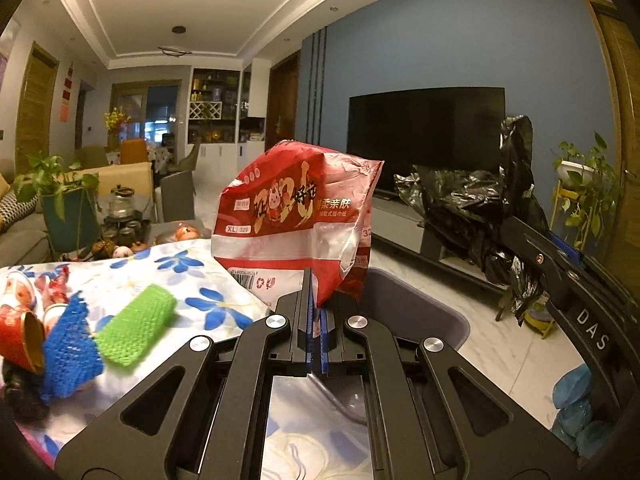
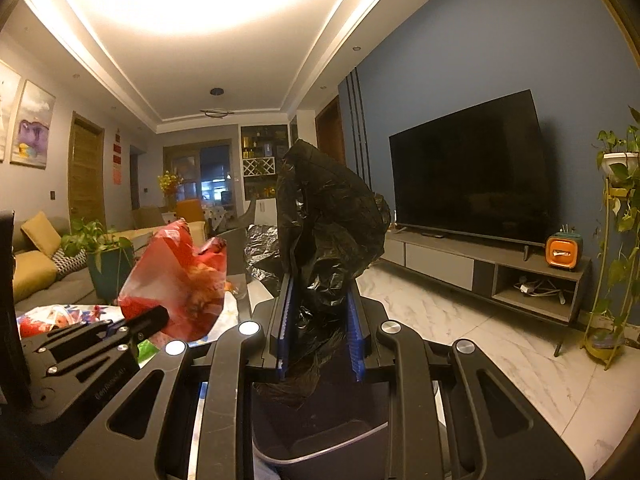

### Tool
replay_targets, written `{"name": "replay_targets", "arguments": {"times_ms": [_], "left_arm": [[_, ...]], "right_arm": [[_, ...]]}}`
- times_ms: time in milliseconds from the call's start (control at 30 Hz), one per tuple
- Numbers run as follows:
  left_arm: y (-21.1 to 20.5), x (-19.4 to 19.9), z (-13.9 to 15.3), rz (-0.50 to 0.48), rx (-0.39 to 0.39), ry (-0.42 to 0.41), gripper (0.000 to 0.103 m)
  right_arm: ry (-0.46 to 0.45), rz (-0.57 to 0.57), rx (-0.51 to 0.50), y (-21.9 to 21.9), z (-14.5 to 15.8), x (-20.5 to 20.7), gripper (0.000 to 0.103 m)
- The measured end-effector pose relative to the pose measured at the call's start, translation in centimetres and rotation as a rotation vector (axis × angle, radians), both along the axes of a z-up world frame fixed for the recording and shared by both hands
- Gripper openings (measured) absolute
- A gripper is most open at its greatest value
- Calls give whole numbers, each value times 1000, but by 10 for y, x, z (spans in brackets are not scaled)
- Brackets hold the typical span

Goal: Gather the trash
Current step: 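Carry the black bag and red snack bag over the grey bin with both tools, then open both tools to drop the bags into the grey bin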

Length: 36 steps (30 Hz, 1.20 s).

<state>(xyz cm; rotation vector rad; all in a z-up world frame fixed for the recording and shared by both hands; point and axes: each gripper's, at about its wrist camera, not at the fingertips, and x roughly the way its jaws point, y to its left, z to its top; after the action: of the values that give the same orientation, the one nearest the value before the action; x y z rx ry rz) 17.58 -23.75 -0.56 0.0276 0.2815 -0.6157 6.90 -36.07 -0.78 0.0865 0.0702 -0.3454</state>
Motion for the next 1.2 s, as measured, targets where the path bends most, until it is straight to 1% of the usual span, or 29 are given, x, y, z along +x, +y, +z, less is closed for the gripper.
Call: {"name": "replay_targets", "arguments": {"times_ms": [133, 567, 600, 667, 733, 800, 833, 867, 900, 933, 967, 1133, 1167, 1200], "left_arm": [[-10, 9, -6, -24, 5, 19, 2], [-31, 43, -22, -45, 13, 83, 2], [-33, 44, -23, -48, 16, 88, 3], [-37, 48, -26, -59, 20, 96, 3], [-39, 50, -31, -65, 32, 92, 5], [-41, 53, -33, -71, 43, 92, 10], [-42, 53, -35, -75, 42, 93, 16], [-41, 53, -36, -76, 42, 96, 28], [-40, 53, -37, -77, 39, 99, 35], [-37, 53, -38, -73, 33, 98, 44], [-34, 53, -39, -63, 29, 95, 51], [-9, 53, -36, 5, -7, 107, 70], [-4, 52, -35, 20, -14, 106, 74], [1, 51, -33, 32, -20, 105, 75]], "right_arm": [[4, -7, 12, 2, -2, 7, 25], [49, 6, 28, -4, -15, 38, 26], [52, 6, 32, -6, -16, 39, 27], [57, 5, 37, -6, -18, 41, 32], [64, 8, 45, -8, -19, 44, 34], [69, 7, 51, -10, -20, 45, 39], [69, 8, 54, -10, -21, 45, 43], [67, 6, 54, -10, -21, 44, 45], [67, 5, 54, -10, -21, 44, 45], [65, 5, 55, -11, -21, 43, 45], [62, 0, 57, -11, -20, 41, 46], [54, -2, 70, -12, -18, 35, 52], [52, 0, 71, -11, -17, 33, 54], [49, 2, 74, -10, -17, 31, 56]]}}
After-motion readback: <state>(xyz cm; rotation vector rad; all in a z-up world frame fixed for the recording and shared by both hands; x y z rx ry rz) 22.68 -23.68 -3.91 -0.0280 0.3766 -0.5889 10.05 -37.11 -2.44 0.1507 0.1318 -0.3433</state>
